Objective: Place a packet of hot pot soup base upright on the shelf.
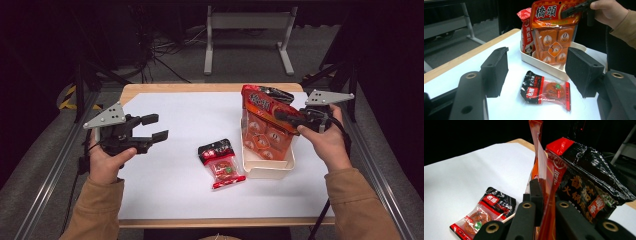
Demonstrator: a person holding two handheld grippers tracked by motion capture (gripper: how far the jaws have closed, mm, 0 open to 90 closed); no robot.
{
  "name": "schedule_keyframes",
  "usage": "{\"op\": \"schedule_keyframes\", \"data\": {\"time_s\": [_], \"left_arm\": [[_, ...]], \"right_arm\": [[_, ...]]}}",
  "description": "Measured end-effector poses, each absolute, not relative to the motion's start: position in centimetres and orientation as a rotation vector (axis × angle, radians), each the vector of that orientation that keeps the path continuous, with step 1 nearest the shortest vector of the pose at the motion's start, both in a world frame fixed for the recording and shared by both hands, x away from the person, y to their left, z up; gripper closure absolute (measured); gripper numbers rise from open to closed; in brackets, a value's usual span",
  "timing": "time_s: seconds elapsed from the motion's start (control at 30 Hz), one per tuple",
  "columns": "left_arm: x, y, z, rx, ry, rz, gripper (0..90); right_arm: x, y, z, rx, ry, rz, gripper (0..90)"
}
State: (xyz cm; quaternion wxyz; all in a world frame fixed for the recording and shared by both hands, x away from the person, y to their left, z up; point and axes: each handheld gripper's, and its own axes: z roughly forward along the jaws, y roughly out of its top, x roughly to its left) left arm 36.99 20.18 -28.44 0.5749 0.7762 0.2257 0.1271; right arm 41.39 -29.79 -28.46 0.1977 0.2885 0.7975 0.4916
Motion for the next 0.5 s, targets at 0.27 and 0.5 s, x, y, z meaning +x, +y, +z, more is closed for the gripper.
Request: {"op": "schedule_keyframes", "data": {"time_s": [0.27, 0.5], "left_arm": [[37.5, 19.8, -29.0, 1.832, 0.563, 0.289, 32.1], [38.4, 19.6, -29.7, 1.846, 0.599, 0.263, 31.0]], "right_arm": [[41.3, -30.1, -28.7, 0.822, 2.235, 1.371, 88.2], [41.0, -30.8, -28.6, 0.853, 2.204, 1.353, 80.5]]}}
